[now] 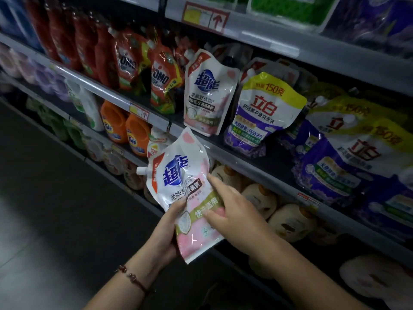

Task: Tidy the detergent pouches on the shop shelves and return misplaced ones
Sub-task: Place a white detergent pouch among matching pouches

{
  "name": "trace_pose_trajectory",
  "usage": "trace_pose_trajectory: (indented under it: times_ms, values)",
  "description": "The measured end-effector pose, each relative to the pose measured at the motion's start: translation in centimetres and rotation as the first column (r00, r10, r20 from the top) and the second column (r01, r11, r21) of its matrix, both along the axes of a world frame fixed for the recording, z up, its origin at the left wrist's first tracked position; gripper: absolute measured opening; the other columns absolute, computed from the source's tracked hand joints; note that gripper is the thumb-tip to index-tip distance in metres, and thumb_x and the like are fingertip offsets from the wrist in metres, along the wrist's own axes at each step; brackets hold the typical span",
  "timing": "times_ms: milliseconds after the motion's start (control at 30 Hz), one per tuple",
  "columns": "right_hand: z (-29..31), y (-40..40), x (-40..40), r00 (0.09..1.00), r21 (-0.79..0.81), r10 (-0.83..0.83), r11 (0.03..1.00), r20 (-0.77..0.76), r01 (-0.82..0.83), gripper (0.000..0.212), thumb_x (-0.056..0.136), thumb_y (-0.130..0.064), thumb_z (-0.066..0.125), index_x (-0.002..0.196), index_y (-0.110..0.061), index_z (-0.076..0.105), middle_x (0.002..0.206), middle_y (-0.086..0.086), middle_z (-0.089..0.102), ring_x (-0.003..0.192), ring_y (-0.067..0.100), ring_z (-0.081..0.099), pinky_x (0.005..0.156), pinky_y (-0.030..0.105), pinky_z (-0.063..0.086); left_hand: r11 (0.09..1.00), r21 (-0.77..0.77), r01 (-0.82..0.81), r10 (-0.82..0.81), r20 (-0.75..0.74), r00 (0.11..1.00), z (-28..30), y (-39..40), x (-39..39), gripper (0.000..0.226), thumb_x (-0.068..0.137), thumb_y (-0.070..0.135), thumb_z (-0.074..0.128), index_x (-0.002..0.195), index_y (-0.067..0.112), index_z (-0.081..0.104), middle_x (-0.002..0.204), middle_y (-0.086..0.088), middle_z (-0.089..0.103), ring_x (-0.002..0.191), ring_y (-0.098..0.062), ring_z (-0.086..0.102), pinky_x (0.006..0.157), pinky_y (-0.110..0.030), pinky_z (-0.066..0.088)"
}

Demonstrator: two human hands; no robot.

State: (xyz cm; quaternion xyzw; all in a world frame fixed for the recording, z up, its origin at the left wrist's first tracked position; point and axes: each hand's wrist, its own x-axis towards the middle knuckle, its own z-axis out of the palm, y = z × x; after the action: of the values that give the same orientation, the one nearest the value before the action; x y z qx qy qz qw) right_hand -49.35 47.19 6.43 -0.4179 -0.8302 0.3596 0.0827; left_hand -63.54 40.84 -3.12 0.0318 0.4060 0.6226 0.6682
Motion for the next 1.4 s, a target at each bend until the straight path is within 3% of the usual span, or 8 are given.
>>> trace_pose_trajectory:
  times_ms: [200,333,533,767,1000,1233,1333,1400]
  values:
    - [-2.3,4.4,0.9,0.98,-0.202,-0.126,0.975,-0.154,0.094,0.066,0.084,-0.034,0.071,0.134,-0.06,0.036,0.108,-0.033,0.059,0.094,-0.017,0.058,0.081,0.009,0.049,1.0,-0.002,0.007,-0.007,-0.338,0.941,1.4,3.2,-1.8,0.031,0.09,0.013,0.061,0.119,0.0,0.06,0.106,-0.026,0.072,0.085,-0.037,0.073,0.068,-0.041,0.062]
    - [-3.7,9.3,1.2,0.927,-0.243,-0.257,0.951,-0.272,0.193,0.048,0.09,-0.029,0.068,0.127,-0.049,0.046,0.12,-0.022,0.056,0.101,-0.01,0.054,0.083,0.012,0.046,1.0,0.006,-0.029,0.027,-0.596,0.803,2.1,5.8,-3.2,0.032,0.081,0.026,0.072,0.108,0.01,0.068,0.101,-0.016,0.076,0.091,-0.033,0.073,0.089,-0.05,0.057]
    - [-5.4,20.2,1.8,0.565,-0.502,-0.717,0.694,-0.409,0.517,0.036,0.093,-0.029,0.062,0.127,-0.018,0.057,0.114,0.01,0.067,0.093,0.021,0.068,0.073,0.031,0.055,0.994,0.035,0.103,-0.017,-0.882,0.47,4.0,9.0,-5.3,0.047,0.067,0.059,0.061,0.099,0.026,0.072,0.096,0.011,0.077,0.092,-0.007,0.071,0.084,-0.037,0.058]
    - [-7.5,24.7,-0.2,0.436,-0.467,-0.77,0.632,-0.465,0.619,0.023,0.096,-0.031,0.059,0.112,-0.015,0.063,0.103,0.008,0.068,0.083,0.018,0.064,0.075,0.034,0.054,0.995,0.064,0.079,0.021,-0.891,0.453,2.0,12.7,-7.7,0.008,0.093,0.024,0.065,0.094,0.032,0.066,0.081,0.019,0.069,0.081,0.005,0.065,0.066,-0.012,0.048]
    - [-7.9,24.5,1.3,0.283,-0.258,-0.853,0.421,-0.439,0.87,0.031,0.093,-0.04,0.06,0.106,-0.013,0.069,0.102,0.012,0.069,0.093,0.033,0.064,0.086,0.052,0.053,0.97,0.055,0.236,-0.075,-0.859,0.507,2.1,14.9,-11.2,0.013,0.095,0.022,0.065,0.102,0.032,0.067,0.091,0.02,0.075,0.092,-0.003,0.069,0.079,-0.029,0.055]
    - [-10.9,23.0,10.3,0.089,-0.305,-0.883,0.252,-0.461,0.918,0.034,0.085,-0.056,0.064,0.063,-0.03,0.058,0.071,0.007,0.059,0.077,0.033,0.058,0.076,0.049,0.049,0.919,0.093,0.383,-0.116,-0.865,0.488,3.1,17.4,-12.7,0.025,0.089,0.031,0.07,0.114,0.03,0.067,0.107,0.008,0.074,0.098,-0.009,0.069,0.081,-0.033,0.058]
    - [-6.7,20.3,7.4,0.079,-0.195,-0.892,0.183,-0.445,0.963,0.03,0.083,-0.055,0.059,0.07,-0.028,0.059,0.08,0.008,0.063,0.083,0.035,0.063,0.079,0.053,0.05,0.871,0.14,0.47,-0.11,-0.878,0.467,3.8,19.4,-12.5,0.02,0.094,0.03,0.068,0.113,0.031,0.069,0.107,0.013,0.075,0.103,-0.007,0.069,0.085,-0.03,0.057]
    - [-3.8,18.3,3.6,0.226,-0.166,-0.849,0.339,-0.478,0.926,0.02,0.092,-0.046,0.058,0.084,-0.028,0.059,0.091,0.002,0.063,0.09,0.024,0.062,0.08,0.041,0.051,0.813,0.225,0.538,-0.1,-0.855,0.509,5.0,20.7,-11.6,0.023,0.097,0.014,0.062,0.116,0.026,0.068,0.106,0.015,0.075,0.104,-0.005,0.069,0.082,-0.019,0.054]
